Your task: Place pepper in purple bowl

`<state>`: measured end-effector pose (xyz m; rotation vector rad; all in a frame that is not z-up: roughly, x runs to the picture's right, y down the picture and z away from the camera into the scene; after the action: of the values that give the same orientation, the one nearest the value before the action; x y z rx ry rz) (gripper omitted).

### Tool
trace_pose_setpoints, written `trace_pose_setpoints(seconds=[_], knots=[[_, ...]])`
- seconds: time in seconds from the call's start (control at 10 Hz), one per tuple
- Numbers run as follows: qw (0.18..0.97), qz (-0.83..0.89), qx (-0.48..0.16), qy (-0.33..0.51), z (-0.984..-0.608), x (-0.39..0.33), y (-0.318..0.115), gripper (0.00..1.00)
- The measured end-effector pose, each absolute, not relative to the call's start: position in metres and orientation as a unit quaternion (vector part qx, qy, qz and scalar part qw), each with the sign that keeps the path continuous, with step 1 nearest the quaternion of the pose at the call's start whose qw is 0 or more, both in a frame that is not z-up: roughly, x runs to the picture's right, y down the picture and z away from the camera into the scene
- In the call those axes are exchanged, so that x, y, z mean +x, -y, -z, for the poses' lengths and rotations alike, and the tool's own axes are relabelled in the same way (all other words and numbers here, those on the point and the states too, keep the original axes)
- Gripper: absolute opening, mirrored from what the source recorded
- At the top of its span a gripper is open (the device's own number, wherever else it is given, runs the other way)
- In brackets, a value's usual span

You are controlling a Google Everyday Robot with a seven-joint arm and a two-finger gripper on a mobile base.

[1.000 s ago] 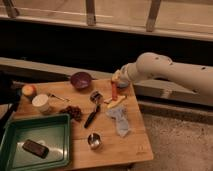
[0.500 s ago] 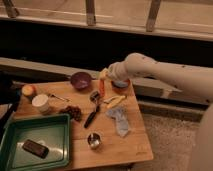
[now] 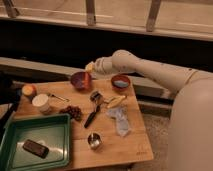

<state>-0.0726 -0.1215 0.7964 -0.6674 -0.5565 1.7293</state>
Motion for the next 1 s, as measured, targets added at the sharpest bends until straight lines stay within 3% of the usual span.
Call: trace_pose_setpoints(seconds=[0.7,1.0], knots=[[0.565,-0.734,-0.284,0.248,-0.803,-0.079,0.128,0.00],[0.569,-0.731,-0.279,0.254,-0.825,-0.092,0.135,0.00]])
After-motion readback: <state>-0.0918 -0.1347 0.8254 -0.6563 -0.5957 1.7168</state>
